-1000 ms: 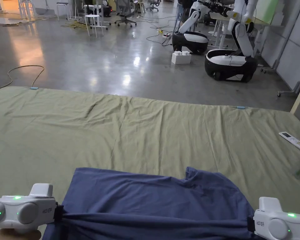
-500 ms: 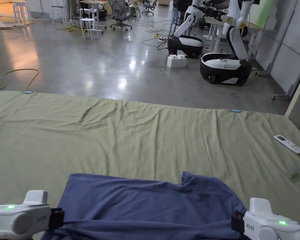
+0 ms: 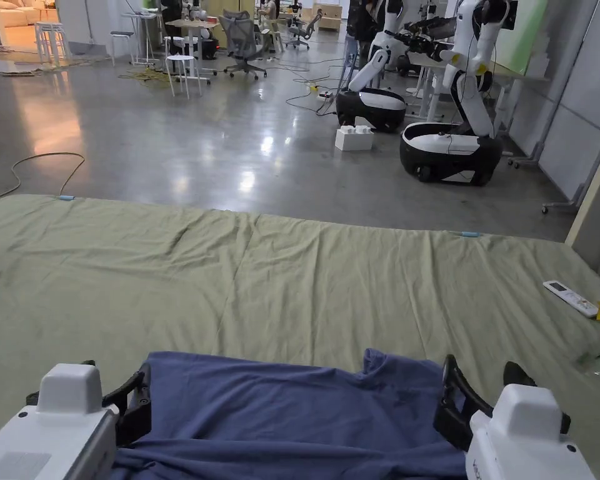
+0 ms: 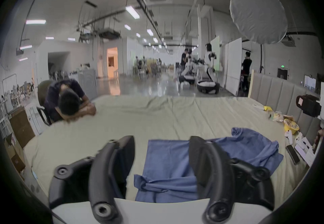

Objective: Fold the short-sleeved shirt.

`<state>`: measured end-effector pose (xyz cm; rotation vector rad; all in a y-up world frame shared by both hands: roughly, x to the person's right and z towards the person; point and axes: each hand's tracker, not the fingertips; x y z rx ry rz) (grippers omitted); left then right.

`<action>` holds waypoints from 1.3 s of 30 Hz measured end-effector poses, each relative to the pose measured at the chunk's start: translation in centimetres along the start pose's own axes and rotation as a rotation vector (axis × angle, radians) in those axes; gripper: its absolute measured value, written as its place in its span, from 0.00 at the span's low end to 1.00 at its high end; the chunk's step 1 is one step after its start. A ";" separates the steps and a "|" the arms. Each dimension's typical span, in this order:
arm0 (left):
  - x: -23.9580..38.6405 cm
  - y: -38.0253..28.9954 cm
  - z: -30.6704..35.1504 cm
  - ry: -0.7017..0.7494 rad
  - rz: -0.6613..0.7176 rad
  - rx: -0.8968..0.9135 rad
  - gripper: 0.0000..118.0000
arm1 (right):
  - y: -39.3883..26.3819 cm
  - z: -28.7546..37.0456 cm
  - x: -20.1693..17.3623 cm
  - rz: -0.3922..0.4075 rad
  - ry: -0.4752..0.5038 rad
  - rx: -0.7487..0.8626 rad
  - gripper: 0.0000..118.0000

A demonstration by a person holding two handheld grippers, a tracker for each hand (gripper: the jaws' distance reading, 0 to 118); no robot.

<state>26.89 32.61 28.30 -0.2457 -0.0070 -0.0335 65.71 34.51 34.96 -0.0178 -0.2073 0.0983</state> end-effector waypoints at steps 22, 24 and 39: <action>-5.0 -5.0 -0.2 0.024 0.093 -0.284 0.04 | -1.4 3.3 -1.1 0.008 0.016 -0.016 0.01; -6.0 -6.0 -2.5 0.019 0.130 -0.383 0.04 | -2.0 3.2 -1.0 0.007 0.022 -0.034 0.01; -6.2 -12.4 -14.9 -0.039 0.040 -0.944 0.64 | -5.2 2.5 0.7 0.033 -0.007 -0.167 0.01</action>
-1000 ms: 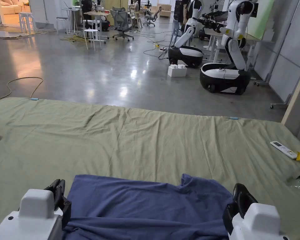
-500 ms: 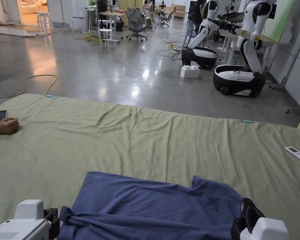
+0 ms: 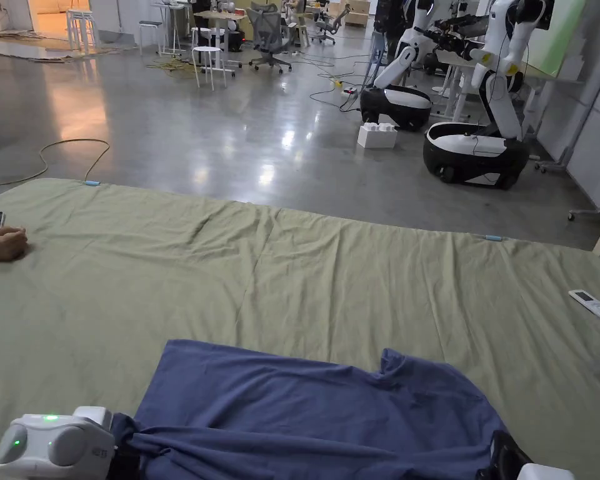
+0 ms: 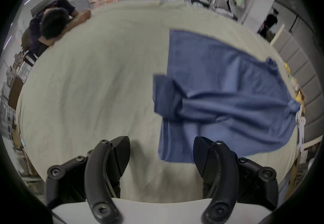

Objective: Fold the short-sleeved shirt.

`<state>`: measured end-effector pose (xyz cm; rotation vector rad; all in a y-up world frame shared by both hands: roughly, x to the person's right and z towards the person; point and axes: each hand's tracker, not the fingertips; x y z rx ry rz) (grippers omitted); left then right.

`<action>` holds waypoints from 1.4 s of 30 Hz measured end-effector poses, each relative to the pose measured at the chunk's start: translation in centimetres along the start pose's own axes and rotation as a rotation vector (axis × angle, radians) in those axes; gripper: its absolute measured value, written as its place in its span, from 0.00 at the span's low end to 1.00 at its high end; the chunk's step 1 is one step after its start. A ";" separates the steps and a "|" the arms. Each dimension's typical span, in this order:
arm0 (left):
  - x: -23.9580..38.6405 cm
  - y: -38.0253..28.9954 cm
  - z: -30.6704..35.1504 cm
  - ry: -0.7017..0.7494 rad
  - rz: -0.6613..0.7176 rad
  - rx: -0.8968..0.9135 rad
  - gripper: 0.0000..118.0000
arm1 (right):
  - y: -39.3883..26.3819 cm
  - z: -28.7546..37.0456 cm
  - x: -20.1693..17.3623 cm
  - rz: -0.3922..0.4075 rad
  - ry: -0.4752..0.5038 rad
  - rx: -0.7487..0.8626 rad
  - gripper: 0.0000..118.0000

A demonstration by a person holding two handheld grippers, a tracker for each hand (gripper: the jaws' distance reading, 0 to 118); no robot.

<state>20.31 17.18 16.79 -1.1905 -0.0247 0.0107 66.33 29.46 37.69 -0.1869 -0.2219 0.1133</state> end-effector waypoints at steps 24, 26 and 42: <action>1.7 -4.2 4.7 -0.014 -0.077 0.209 0.06 | -5.4 -5.4 10.8 -0.046 -0.043 -0.496 0.46; 1.6 -4.4 5.4 -0.012 -0.074 0.218 0.06 | -6.3 -7.0 12.0 -0.032 -0.018 -0.575 0.58; 0.7 -5.5 6.6 -0.033 -0.050 0.248 0.06 | -11.3 -15.0 10.1 0.022 0.116 -0.831 0.13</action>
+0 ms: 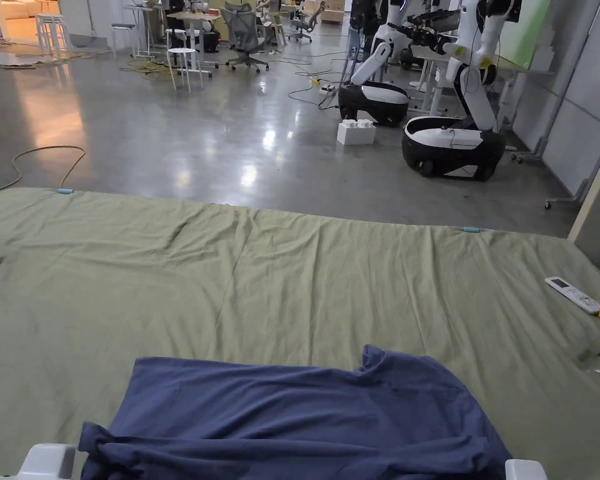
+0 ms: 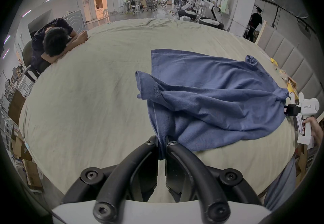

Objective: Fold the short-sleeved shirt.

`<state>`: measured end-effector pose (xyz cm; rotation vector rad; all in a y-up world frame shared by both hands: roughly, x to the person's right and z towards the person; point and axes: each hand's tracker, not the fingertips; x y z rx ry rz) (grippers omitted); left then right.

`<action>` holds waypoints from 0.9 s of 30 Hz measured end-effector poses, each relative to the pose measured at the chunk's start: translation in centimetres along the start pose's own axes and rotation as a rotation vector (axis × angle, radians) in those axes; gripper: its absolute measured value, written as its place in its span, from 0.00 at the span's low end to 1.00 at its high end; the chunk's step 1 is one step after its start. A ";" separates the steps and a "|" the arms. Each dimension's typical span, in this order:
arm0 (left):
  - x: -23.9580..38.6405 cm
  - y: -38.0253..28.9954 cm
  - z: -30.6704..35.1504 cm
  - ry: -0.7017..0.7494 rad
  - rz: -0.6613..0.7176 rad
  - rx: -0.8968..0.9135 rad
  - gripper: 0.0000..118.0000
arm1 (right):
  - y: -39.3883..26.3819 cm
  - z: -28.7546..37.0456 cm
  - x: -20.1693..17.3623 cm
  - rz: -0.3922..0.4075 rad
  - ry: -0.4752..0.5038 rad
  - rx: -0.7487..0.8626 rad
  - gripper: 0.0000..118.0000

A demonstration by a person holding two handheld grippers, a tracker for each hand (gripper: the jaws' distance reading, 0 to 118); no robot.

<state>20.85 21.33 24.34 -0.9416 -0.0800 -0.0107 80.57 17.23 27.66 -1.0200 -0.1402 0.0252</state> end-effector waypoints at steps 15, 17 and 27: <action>-0.5 3.7 3.9 -0.055 0.000 0.080 0.06 | 3.3 10.2 -1.3 0.086 -0.071 0.089 0.05; -0.8 4.3 5.0 -0.054 0.000 0.092 0.06 | 3.6 11.9 -1.6 0.112 -0.084 0.111 0.05; -4.2 1.0 8.8 -0.051 -0.002 0.065 0.06 | -1.6 14.8 -1.8 0.202 -0.077 0.110 0.05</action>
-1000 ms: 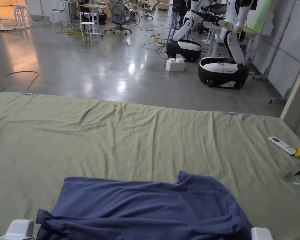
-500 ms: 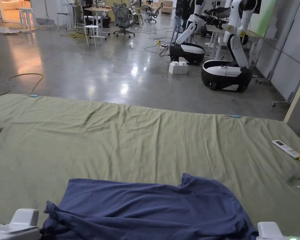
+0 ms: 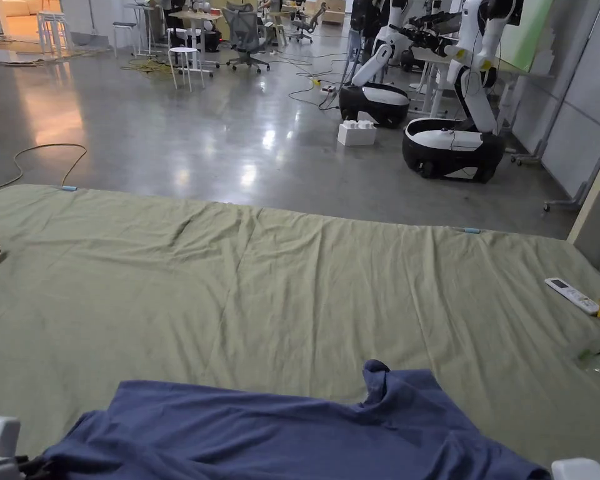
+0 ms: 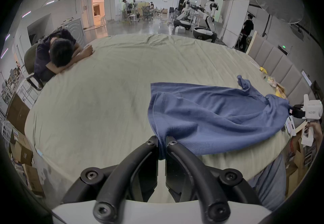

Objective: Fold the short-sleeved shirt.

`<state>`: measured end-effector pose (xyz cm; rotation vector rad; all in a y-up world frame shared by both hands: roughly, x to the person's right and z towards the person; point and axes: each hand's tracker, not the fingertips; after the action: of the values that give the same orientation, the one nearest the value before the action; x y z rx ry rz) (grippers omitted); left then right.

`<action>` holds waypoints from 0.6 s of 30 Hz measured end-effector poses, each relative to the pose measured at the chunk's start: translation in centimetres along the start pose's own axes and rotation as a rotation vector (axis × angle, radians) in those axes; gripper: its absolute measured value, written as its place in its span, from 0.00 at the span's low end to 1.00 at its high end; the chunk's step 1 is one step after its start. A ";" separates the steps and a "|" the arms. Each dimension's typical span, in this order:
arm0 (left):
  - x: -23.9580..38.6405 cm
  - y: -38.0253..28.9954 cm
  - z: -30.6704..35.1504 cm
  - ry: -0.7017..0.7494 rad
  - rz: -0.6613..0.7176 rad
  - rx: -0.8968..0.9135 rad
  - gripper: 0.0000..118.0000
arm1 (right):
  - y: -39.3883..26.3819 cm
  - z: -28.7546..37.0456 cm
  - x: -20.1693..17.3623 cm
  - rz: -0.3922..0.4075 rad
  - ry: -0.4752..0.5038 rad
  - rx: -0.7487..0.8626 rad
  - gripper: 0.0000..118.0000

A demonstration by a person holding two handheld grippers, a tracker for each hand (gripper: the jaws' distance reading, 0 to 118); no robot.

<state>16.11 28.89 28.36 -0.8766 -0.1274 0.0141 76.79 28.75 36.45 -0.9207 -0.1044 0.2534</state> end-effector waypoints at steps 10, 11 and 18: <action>-0.3 -9.2 -1.8 0.012 0.042 -0.185 0.06 | -9.5 -3.3 -4.0 0.010 0.025 -0.189 0.05; -0.2 -9.9 -2.4 0.019 0.041 -0.194 0.06 | -10.2 -3.9 -4.2 -0.001 0.026 -0.203 0.05; -0.5 -11.1 -5.5 0.038 0.046 -0.201 0.07 | -10.3 -3.9 -5.8 -0.045 0.004 -0.170 0.11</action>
<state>15.84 17.55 33.41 -1.0798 -0.0742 0.0276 73.74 18.26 42.47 -1.0862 -0.1441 0.2027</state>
